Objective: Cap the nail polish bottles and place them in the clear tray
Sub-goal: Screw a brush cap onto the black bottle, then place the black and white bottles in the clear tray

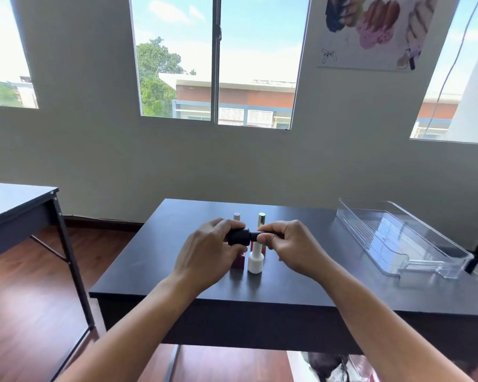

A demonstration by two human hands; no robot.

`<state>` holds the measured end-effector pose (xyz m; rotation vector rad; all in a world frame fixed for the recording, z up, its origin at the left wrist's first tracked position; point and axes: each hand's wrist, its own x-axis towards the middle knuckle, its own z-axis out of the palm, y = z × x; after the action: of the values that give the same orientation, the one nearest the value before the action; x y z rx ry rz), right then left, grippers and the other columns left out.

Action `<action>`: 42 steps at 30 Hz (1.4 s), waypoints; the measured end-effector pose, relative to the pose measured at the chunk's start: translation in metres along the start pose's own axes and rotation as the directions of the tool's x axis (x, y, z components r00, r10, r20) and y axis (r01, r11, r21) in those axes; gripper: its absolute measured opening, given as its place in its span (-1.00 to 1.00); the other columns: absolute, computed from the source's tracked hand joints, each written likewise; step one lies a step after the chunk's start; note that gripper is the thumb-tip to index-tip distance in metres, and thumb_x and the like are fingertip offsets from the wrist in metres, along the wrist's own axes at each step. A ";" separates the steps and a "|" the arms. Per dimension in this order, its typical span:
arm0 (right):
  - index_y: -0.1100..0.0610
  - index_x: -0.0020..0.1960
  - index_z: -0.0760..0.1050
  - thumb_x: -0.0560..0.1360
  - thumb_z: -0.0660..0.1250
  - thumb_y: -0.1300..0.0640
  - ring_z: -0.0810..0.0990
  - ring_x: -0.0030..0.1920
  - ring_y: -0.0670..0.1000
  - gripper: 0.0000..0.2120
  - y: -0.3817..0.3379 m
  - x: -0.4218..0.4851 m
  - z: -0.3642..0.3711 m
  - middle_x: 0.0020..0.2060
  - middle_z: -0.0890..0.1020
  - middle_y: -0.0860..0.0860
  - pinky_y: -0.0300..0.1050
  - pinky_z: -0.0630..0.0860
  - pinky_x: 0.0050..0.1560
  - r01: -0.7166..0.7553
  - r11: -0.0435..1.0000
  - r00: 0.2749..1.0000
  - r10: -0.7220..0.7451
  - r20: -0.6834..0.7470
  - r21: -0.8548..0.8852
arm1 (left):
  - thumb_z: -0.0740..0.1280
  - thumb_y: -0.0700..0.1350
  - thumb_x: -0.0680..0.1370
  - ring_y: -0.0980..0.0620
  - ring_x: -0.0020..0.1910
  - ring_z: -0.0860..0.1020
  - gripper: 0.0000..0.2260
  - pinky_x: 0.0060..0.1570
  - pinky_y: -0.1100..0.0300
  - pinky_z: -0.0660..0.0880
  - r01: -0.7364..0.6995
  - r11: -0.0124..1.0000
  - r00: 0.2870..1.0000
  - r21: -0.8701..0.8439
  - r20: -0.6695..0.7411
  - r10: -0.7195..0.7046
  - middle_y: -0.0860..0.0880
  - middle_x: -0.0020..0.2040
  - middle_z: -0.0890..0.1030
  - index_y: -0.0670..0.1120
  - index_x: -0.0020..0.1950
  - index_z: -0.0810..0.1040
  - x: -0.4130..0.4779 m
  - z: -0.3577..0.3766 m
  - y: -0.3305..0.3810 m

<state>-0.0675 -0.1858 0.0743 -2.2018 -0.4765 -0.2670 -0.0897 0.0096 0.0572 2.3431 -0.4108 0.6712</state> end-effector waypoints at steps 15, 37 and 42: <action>0.15 0.12 0.60 0.48 0.44 0.13 0.51 -0.43 -0.27 -0.77 0.010 0.003 0.003 -0.39 0.57 -0.11 -0.19 0.48 -0.20 -0.085 0.996 0.993 0.085 -0.078 0.005 | 0.50 0.15 0.28 0.26 -0.16 0.61 -0.80 -0.14 0.22 0.52 0.339 0.922 0.938 -0.187 0.148 -0.314 0.20 -0.25 0.67 0.27 -0.16 0.57 -0.012 0.013 -0.047; 0.06 0.03 0.66 0.40 0.50 0.01 0.56 -0.20 -0.14 -0.76 0.035 0.011 0.026 -0.18 0.69 -0.06 -0.30 0.41 -0.13 -0.087 0.991 0.991 0.075 -0.108 -0.103 | 0.52 0.16 0.36 0.26 -0.16 0.62 -0.81 -0.18 0.52 0.40 0.295 0.916 0.955 -0.272 0.048 -0.293 0.18 -0.19 0.70 0.19 -0.07 0.66 -0.009 0.009 -0.050; 0.09 -0.02 0.66 0.44 0.48 0.05 0.59 -0.17 -0.11 -0.84 0.034 0.012 0.026 -0.20 0.68 -0.06 -0.33 0.38 -0.18 -0.093 0.989 0.990 0.079 -0.117 -0.117 | 0.57 0.02 0.38 0.36 -0.18 0.62 -0.82 -0.19 0.61 0.39 0.308 0.912 0.951 -0.271 0.092 -0.294 0.14 -0.17 0.73 0.06 -0.05 0.71 -0.001 0.010 -0.049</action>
<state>-0.0414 -0.1818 0.0389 -2.3049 -0.3087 -0.3799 -0.0651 0.0390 0.0254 2.0913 -0.1465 0.3785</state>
